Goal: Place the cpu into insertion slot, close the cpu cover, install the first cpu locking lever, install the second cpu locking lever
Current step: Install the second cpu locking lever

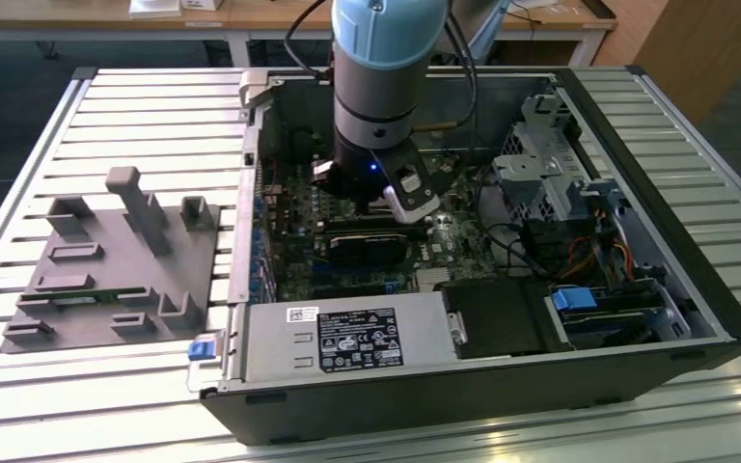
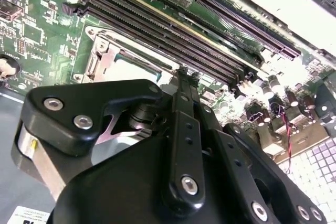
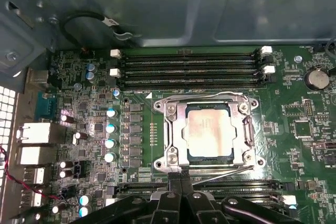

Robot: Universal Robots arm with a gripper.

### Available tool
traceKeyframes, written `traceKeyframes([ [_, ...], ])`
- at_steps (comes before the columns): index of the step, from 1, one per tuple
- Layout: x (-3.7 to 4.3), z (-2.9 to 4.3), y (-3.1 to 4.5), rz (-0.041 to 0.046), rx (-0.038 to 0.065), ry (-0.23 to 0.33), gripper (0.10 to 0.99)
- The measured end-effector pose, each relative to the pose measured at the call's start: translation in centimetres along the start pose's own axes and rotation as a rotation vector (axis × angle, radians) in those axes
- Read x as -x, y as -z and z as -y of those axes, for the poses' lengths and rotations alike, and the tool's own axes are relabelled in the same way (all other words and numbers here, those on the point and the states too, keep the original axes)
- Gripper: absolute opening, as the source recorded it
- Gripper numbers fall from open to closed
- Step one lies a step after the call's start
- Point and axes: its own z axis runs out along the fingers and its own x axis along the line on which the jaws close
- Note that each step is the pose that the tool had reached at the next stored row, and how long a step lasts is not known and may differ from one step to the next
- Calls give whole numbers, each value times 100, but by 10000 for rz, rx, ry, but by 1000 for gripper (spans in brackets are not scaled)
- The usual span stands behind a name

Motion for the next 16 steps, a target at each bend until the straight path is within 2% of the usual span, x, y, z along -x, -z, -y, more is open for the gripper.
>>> traceKeyframes([
  [6,-1,56,13,-4,115,-1,106],
  [10,-44,63,6,-4,230,0,106],
  [13,-99,74,-27,17,256,6,106],
  [16,-103,88,-80,18,263,7,106],
])
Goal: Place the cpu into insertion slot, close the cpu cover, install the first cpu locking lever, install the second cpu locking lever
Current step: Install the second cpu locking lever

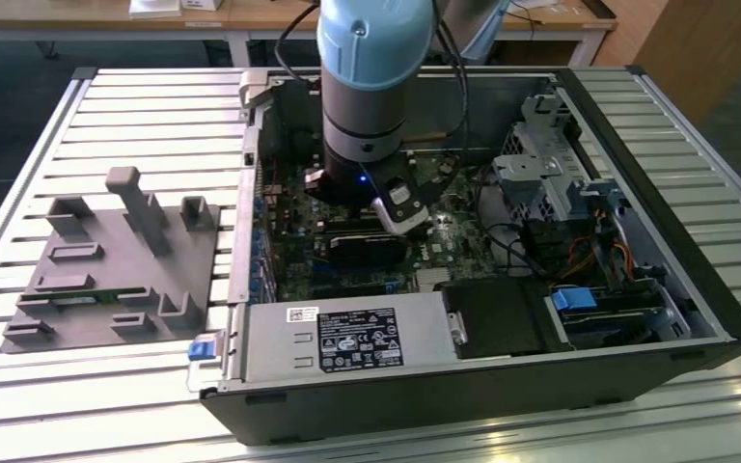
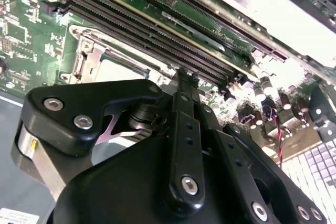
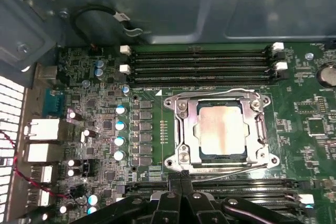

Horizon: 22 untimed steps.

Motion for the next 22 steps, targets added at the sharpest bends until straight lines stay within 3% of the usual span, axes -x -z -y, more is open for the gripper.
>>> traceKeyframes([
  [9,0,27,-96,-2,31,-1,106],
  [22,-3,41,-144,-7,182,-1,106],
])
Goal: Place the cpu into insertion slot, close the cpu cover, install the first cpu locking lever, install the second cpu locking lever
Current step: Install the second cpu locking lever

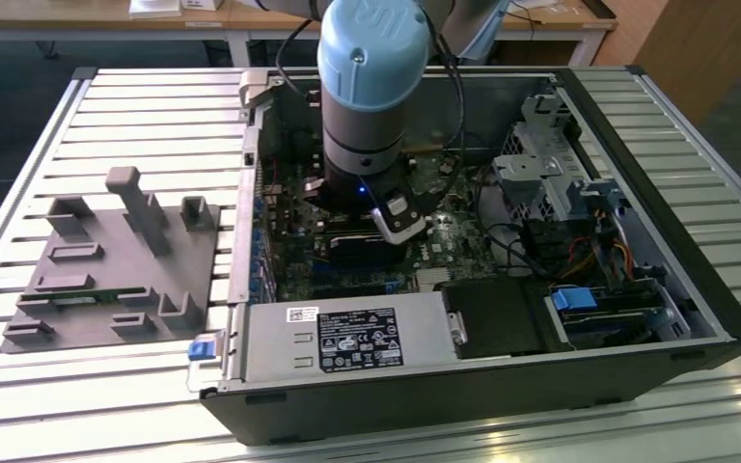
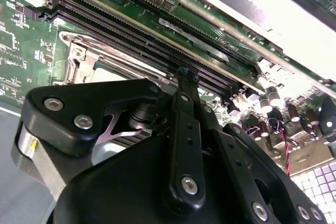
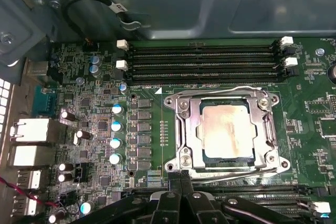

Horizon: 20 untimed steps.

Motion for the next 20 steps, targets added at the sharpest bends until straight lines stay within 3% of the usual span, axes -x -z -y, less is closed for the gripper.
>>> traceKeyframes([
  [11,-3,5,-30,-7,330,1,106],
  [20,-36,-16,-60,-1,471,3,106],
])
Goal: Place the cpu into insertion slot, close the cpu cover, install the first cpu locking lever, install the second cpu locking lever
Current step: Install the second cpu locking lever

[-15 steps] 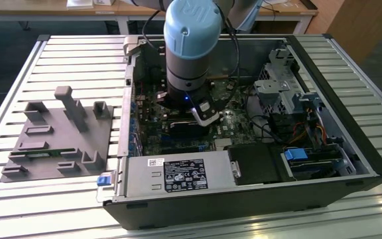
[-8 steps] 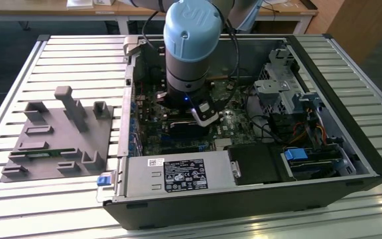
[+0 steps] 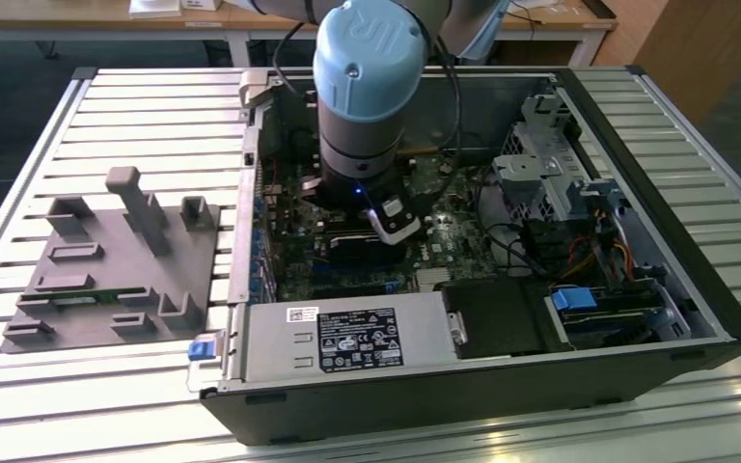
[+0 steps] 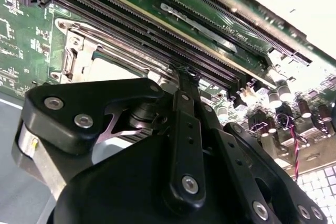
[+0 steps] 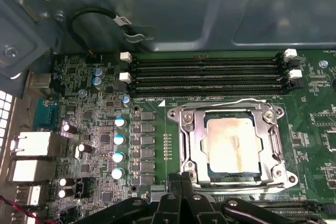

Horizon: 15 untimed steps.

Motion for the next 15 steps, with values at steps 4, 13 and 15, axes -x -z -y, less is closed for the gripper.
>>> traceKeyframes([
  [4,-10,-9,-21,0,41,0,106],
  [13,-20,-11,-29,27,40,10,106],
  [15,-20,-11,-27,30,-39,9,106],
])
